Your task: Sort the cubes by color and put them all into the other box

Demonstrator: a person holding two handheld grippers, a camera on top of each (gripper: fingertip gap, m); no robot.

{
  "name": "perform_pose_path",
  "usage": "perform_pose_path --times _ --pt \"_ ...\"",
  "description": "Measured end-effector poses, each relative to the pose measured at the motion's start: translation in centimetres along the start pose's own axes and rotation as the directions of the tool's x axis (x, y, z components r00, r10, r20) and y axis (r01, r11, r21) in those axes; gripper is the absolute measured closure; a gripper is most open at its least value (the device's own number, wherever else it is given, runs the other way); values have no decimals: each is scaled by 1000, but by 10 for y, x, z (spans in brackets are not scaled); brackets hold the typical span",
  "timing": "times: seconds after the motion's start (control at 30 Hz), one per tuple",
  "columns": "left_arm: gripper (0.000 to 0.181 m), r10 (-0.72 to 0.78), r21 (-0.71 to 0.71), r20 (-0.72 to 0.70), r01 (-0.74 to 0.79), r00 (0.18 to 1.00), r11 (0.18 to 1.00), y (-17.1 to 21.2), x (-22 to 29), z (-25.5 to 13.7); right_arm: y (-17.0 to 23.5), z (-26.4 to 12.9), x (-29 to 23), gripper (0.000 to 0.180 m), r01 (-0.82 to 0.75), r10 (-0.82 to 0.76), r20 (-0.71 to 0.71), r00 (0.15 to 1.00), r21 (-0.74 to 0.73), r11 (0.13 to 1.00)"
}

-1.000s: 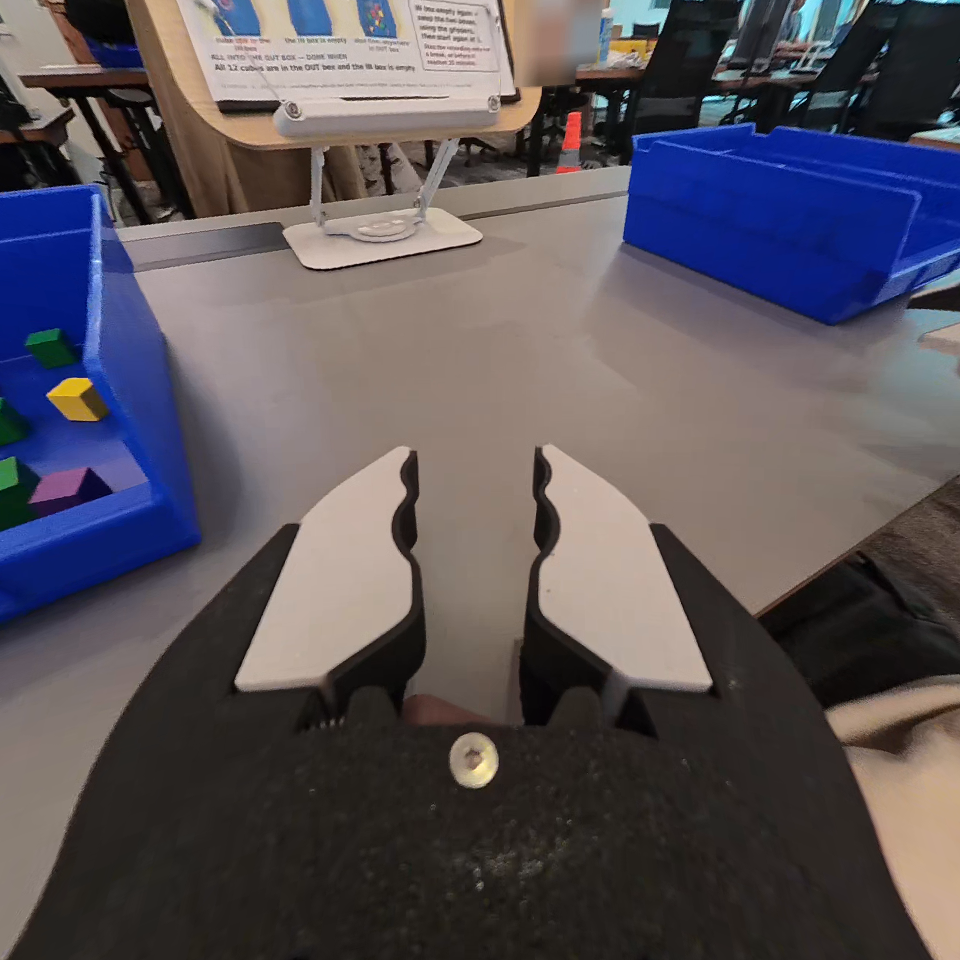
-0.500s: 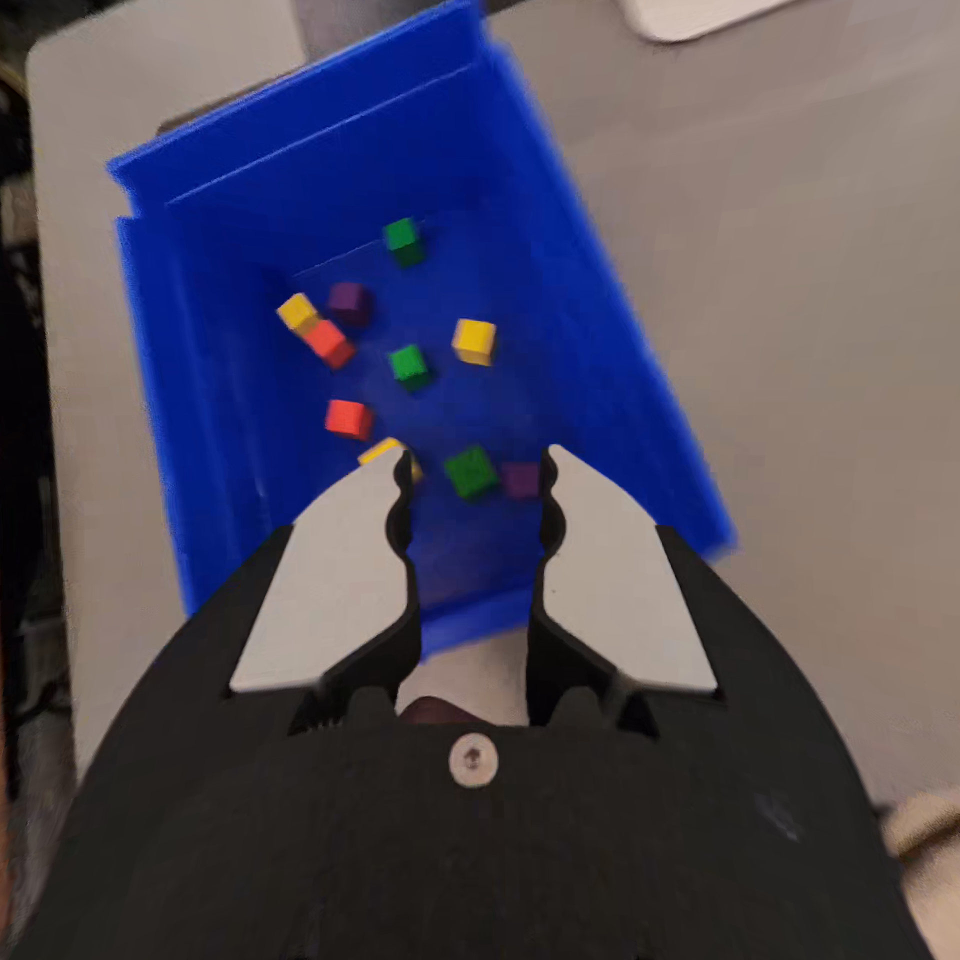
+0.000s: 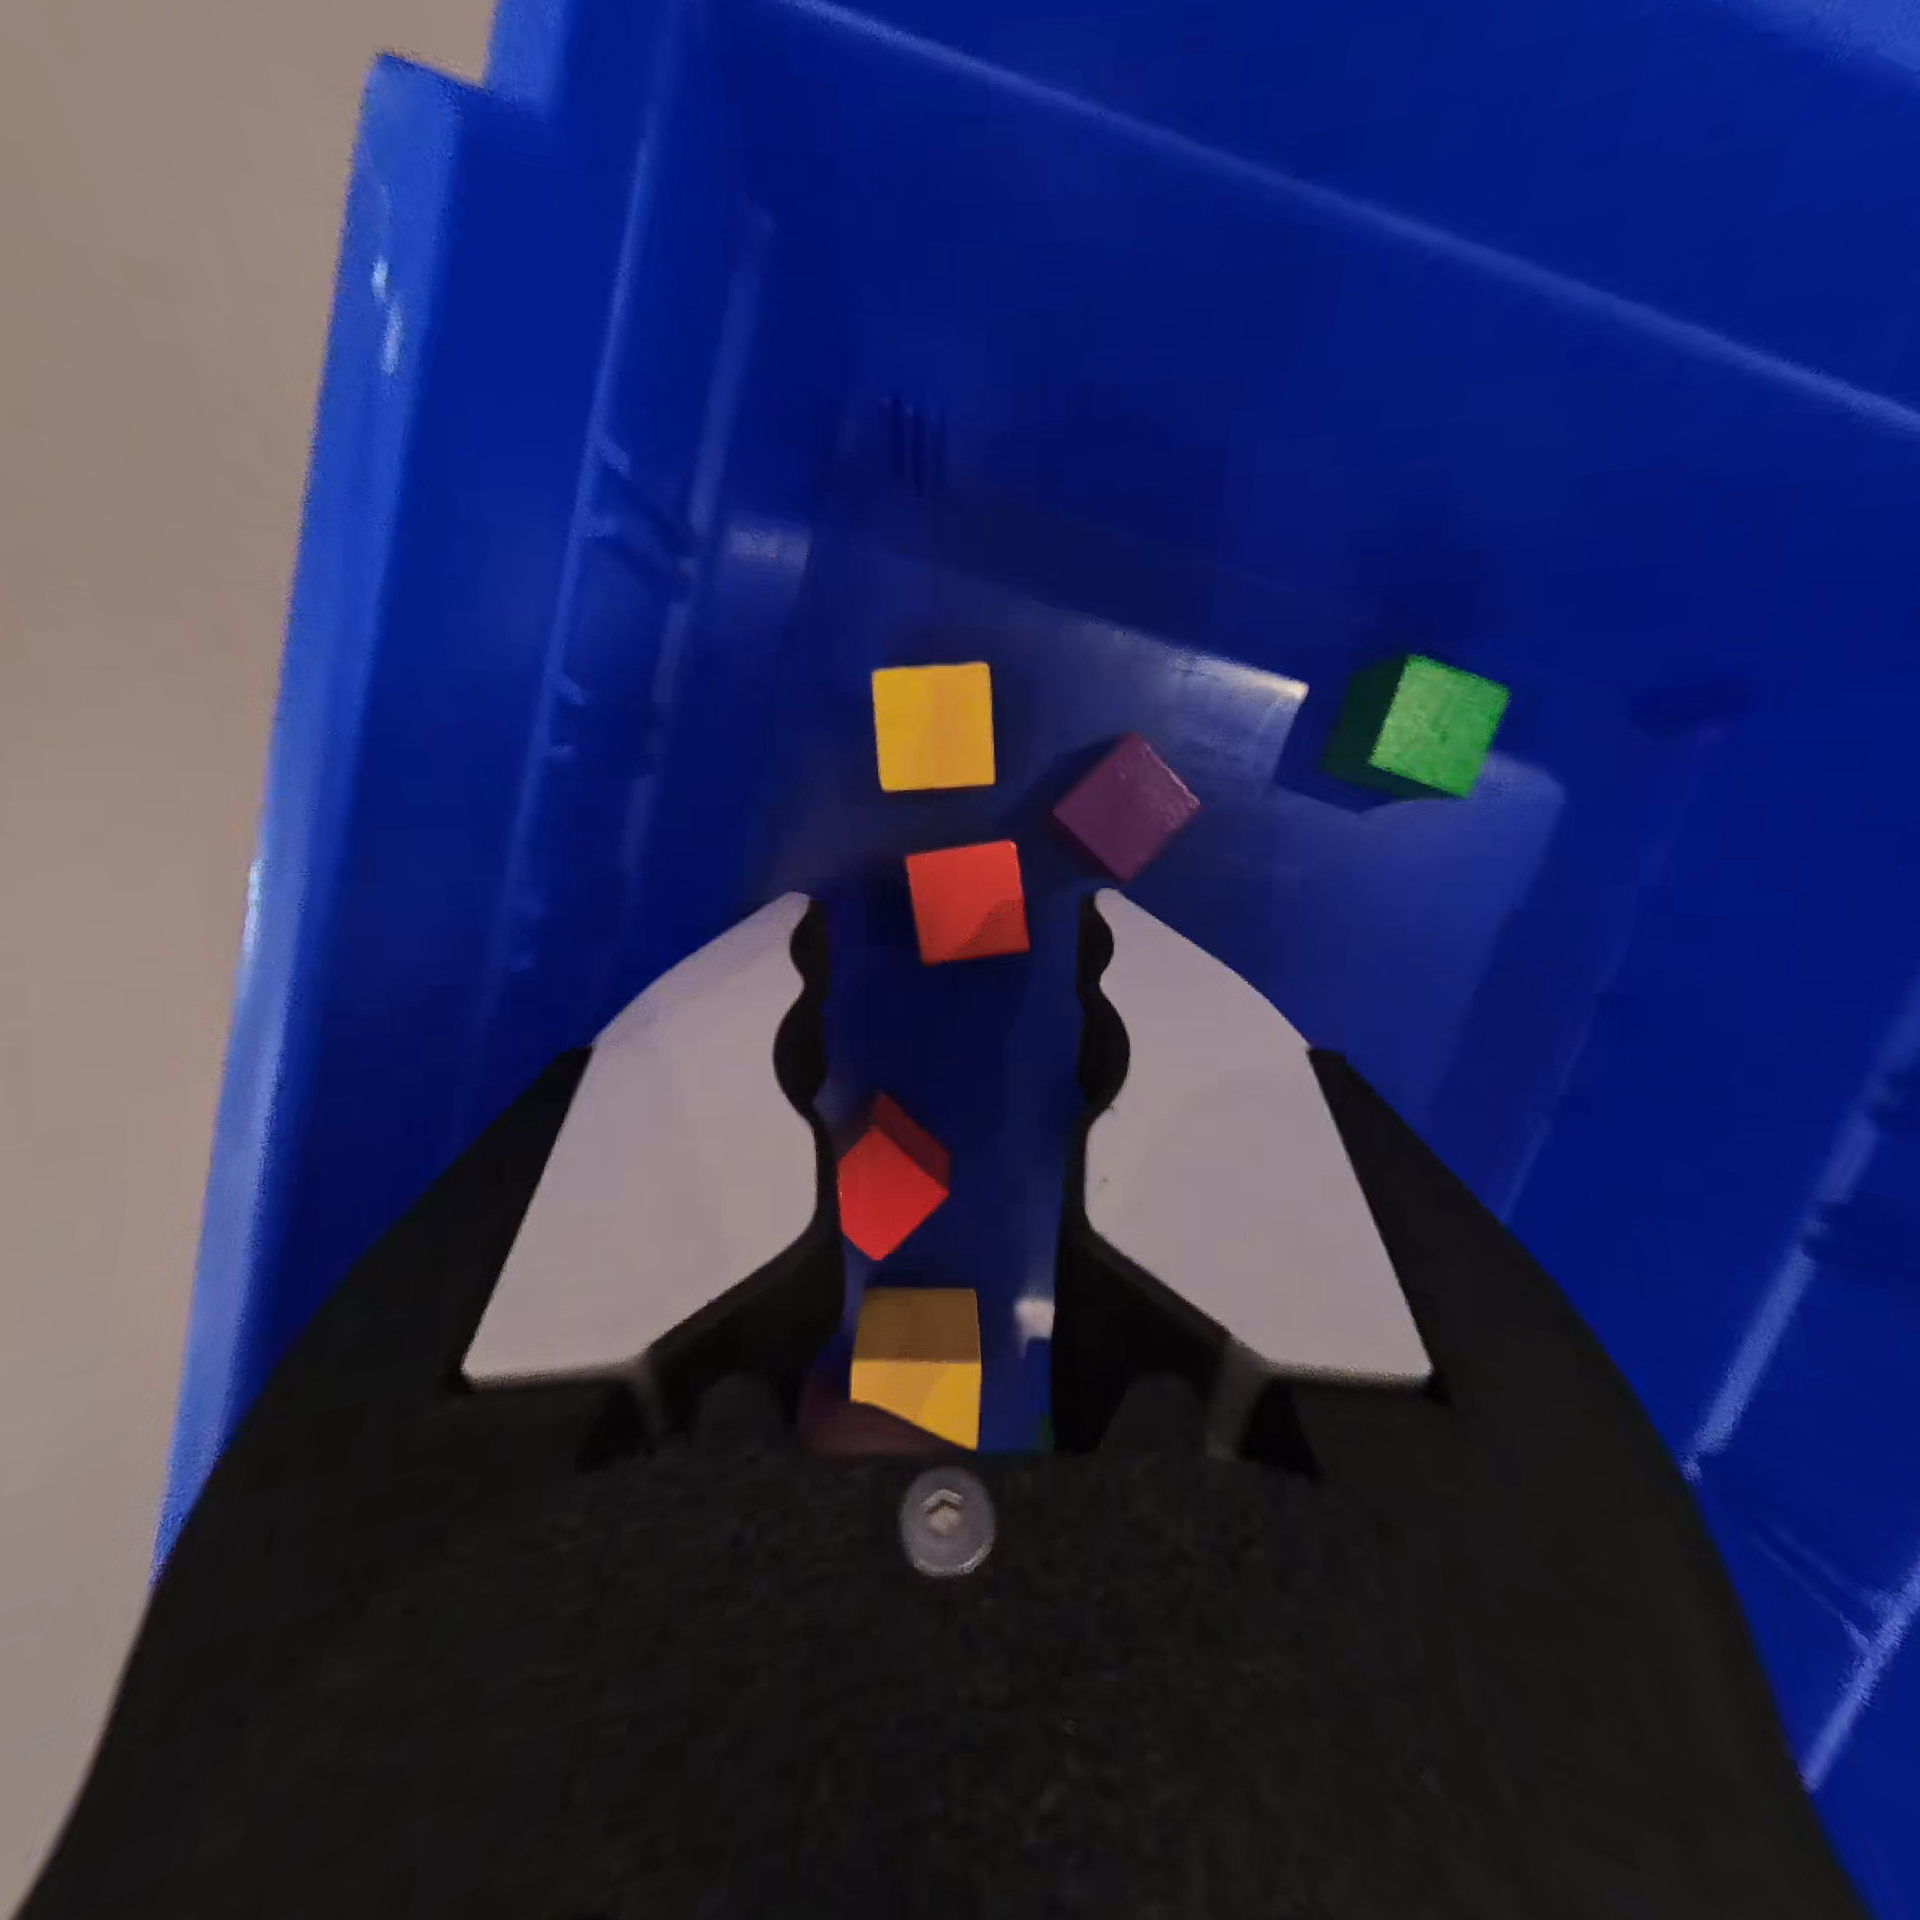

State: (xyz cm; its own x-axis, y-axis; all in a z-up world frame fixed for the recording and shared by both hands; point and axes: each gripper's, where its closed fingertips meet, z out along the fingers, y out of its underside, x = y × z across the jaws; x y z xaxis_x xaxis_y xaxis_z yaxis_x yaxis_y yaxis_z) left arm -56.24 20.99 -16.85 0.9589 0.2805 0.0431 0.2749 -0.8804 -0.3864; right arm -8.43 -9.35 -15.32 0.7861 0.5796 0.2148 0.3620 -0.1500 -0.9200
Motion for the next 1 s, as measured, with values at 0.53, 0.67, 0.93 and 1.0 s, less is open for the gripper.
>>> perform_pose_path --times 0.53,0.67,0.93,1.0 --pt "159 373 268 -126 -331 919 905 23 44 -72 -6 -8 17 146 -20 20 -26 999 24 1000" --pt "159 560 613 -259 -314 787 725 76 78 -155 -13 -12 34 148 -197 195 26 980 74 978" --pt "159 849 872 -305 -231 432 431 209 124 -220 -32 0 2 135 -711 655 463 597 -73 700" --pt "159 914 915 -256 -226 315 334 232 141 -233 -54 4 -23 131 -761 690 587 423 -183 623"
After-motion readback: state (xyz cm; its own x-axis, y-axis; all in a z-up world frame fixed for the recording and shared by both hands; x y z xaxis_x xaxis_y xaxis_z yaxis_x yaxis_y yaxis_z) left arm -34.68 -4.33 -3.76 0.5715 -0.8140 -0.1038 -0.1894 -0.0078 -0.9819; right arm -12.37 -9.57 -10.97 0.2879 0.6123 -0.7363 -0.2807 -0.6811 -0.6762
